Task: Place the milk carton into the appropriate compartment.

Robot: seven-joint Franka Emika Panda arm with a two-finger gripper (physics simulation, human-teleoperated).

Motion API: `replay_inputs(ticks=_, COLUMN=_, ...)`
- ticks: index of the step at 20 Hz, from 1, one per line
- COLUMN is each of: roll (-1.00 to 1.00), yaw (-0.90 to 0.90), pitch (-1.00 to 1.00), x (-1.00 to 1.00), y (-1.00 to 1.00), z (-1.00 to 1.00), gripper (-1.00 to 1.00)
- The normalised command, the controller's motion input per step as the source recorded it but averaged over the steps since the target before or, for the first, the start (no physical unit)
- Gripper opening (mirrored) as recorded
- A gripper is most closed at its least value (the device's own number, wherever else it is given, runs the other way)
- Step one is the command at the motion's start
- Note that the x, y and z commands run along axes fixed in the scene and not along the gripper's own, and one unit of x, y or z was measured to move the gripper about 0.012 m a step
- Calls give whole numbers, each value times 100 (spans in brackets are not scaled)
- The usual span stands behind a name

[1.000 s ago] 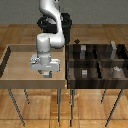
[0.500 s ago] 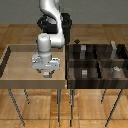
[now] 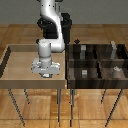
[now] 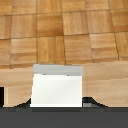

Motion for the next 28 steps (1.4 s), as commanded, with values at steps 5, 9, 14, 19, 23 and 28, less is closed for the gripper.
replay_inputs(ticks=5, roll=0, yaw=0, pitch=0, x=0, y=0, z=20, gripper=-100)
replay_inputs(ticks=9, roll=0, yaw=0, pitch=0, x=0, y=0, z=100, gripper=-100)
replay_inputs(ticks=14, roll=0, yaw=0, pitch=0, x=0, y=0, z=100, gripper=-100)
replay_inputs(ticks=19, roll=0, yaw=0, pitch=0, x=0, y=0, z=100, gripper=-100)
replay_inputs(ticks=23, roll=0, yaw=0, pitch=0, x=0, y=50, z=50, gripper=-100)
replay_inputs(ticks=28, roll=0, yaw=0, pitch=0, x=0, y=100, z=0, gripper=-100)
